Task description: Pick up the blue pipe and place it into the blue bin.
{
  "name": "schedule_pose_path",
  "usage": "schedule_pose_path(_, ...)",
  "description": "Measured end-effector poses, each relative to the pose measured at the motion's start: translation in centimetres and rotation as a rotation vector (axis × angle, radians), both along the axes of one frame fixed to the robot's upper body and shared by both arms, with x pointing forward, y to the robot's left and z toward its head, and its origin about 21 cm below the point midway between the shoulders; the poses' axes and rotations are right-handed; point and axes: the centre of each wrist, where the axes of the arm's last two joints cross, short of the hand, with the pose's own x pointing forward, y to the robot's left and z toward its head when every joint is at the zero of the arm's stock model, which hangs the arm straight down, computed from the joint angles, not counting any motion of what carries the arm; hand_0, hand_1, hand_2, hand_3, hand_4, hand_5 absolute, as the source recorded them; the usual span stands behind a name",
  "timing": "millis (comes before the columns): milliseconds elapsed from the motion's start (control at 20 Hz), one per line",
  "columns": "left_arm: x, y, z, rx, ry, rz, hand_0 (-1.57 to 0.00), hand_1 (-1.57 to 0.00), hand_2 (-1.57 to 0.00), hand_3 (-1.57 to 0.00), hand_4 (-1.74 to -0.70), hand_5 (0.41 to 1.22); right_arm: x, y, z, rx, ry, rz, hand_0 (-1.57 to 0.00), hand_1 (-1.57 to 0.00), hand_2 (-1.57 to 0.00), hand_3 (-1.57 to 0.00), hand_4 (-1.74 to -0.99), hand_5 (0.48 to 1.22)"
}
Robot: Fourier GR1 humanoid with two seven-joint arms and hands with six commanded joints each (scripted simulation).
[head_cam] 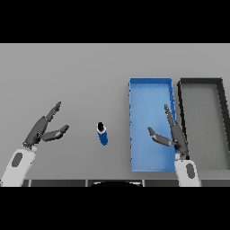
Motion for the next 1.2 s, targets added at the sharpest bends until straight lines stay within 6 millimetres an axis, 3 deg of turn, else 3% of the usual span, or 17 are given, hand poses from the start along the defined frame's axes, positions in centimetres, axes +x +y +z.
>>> schedule_pose_path(300, -2.0, -3.6, 1.0, 0.083, 0.116, -0.194, 0.00, 0.00, 0.00, 0.00, -1.03, 0.496, 0.4, 0.5, 0.1, 0.040, 0.004, 0.018, 0.00, 0.00, 0.00, 0.00, -1.229, 0.576)
schedule_pose_path(500, -3.0, -6.0, -0.1, 0.127, 0.175, -0.278, 0.00, 0.00, 0.00, 0.00, -1.08, 0.469, 0.1, 0.2, 0.6, 0.042, -0.020, 0.025, 0.00, 0.00, 0.00, 0.00, -1.213, 0.572)
schedule_pose_path(900, -2.3, -11.1, -2.2, 0.062, 0.131, -0.353, 0.00, 0.00, 0.00, 0.00, -1.14, 0.488, 0.3, 0.7, 0.3, 0.054, 0.014, 0.014, 0.00, 0.00, 0.00, 0.00, -1.207, 0.555)
schedule_pose_path(1200, -1.2, -13.3, -4.8, -0.010, 0.168, -0.318, 0.00, 0.00, 0.00, 0.00, -1.14, 0.497, 0.1, 0.0, 0.1, 0.052, 0.016, -0.001, 0.00, 0.00, 0.00, 0.00, -1.202, 0.549)
